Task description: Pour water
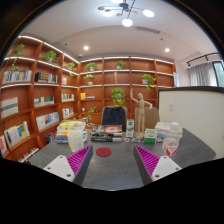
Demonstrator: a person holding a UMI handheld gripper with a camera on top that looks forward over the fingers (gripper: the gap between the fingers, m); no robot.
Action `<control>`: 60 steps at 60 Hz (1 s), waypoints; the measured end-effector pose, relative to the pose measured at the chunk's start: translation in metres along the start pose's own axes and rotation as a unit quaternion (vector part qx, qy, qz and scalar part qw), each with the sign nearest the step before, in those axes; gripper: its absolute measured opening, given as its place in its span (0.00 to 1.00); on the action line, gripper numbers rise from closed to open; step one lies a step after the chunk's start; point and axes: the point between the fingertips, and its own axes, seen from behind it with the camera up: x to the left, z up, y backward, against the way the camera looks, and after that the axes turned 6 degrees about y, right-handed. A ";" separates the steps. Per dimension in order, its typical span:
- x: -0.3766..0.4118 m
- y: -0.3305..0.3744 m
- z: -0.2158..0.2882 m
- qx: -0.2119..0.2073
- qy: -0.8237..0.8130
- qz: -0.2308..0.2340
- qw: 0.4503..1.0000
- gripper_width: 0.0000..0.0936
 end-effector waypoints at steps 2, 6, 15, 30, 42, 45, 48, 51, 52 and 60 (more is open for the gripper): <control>-0.001 0.005 0.000 0.000 0.003 -0.007 1.000 0.93; -0.021 0.005 -0.026 0.004 0.012 -0.022 1.000 0.93; -0.099 -0.001 -0.082 0.008 0.010 -0.082 0.997 0.92; -0.195 -0.036 -0.095 -0.001 -0.018 -0.117 0.993 0.92; -0.224 -0.087 -0.089 0.003 -0.024 -0.100 0.995 0.91; -0.225 -0.096 -0.092 0.012 -0.023 -0.096 0.995 0.91; -0.226 -0.102 -0.092 0.013 -0.024 -0.098 0.995 0.87; -0.225 -0.106 -0.088 0.002 -0.019 -0.098 0.995 0.74; -0.226 -0.108 -0.087 -0.002 -0.017 -0.100 0.995 0.66; -0.223 -0.110 -0.081 -0.019 0.004 -0.105 0.994 0.47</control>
